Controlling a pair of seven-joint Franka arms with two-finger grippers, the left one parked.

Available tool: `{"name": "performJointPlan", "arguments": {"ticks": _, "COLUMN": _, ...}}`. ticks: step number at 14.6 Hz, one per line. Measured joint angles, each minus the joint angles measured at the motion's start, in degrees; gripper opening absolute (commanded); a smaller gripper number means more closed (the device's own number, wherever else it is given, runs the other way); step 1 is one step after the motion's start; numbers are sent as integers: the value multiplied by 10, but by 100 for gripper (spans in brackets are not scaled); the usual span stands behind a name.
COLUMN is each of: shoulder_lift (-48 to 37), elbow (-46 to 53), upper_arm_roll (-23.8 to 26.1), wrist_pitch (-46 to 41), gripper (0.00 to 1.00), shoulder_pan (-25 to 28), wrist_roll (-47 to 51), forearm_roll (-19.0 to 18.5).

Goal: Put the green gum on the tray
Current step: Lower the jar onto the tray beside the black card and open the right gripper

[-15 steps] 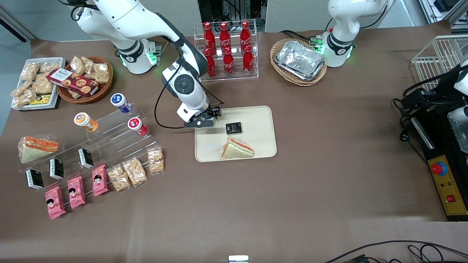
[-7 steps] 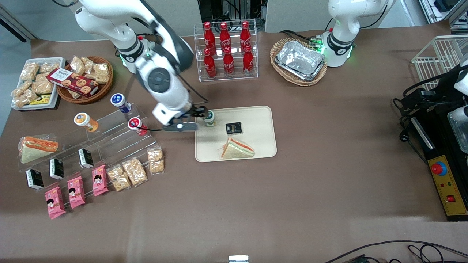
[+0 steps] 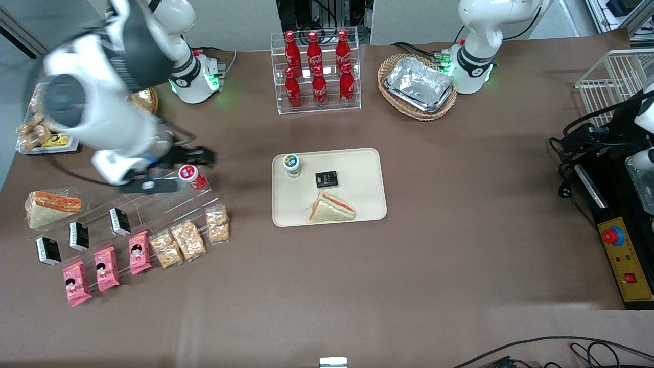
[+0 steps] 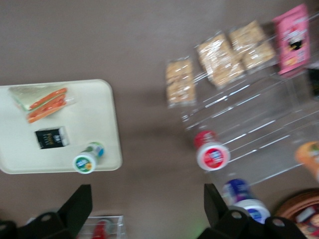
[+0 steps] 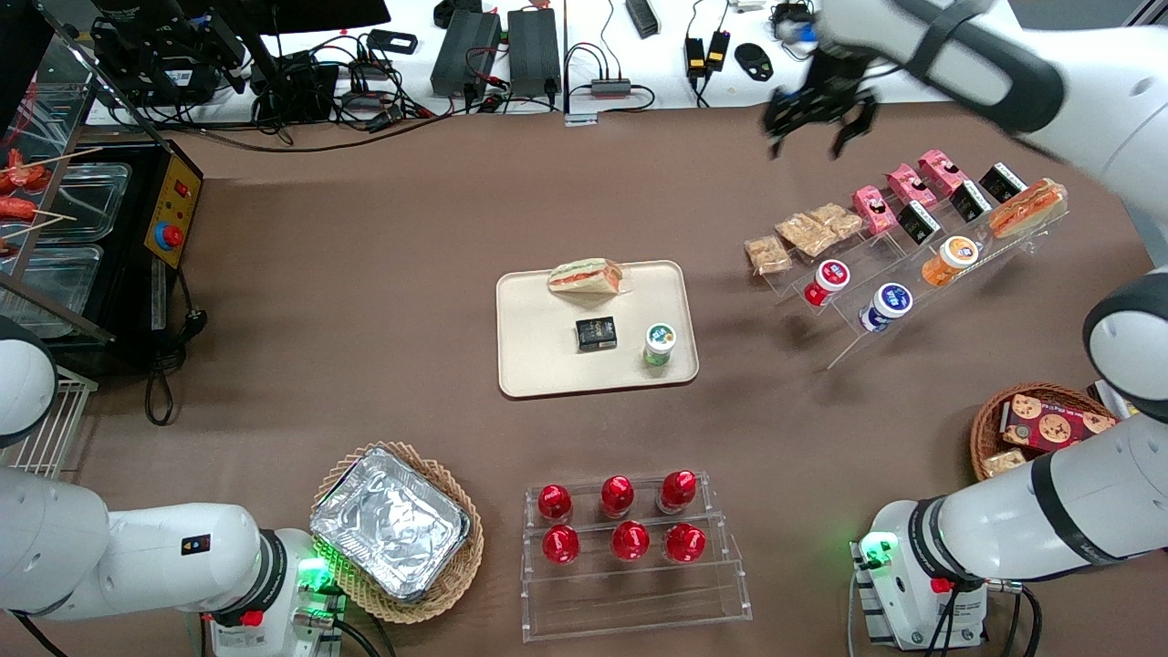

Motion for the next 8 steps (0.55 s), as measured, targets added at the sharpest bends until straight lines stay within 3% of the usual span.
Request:
{"name": "performJointPlan", "arguments": {"ticks": 4, "shoulder_lift": -9, "elbow": 33, "upper_arm_roll": -24, "wrist_pitch": -24, "gripper": 100, "shoulder_pan": -109, "wrist_roll": -169, "forearm_roll": -6}}
{"name": "performJointPlan", "arguments": {"ticks": 8, "shoulder_lift": -35, "elbow": 38, "upper_arm_roll": -70, "wrist_pitch": -35, "gripper": 100, "shoulder_pan": -117, "wrist_roll": -217, "forearm_roll": -13}}
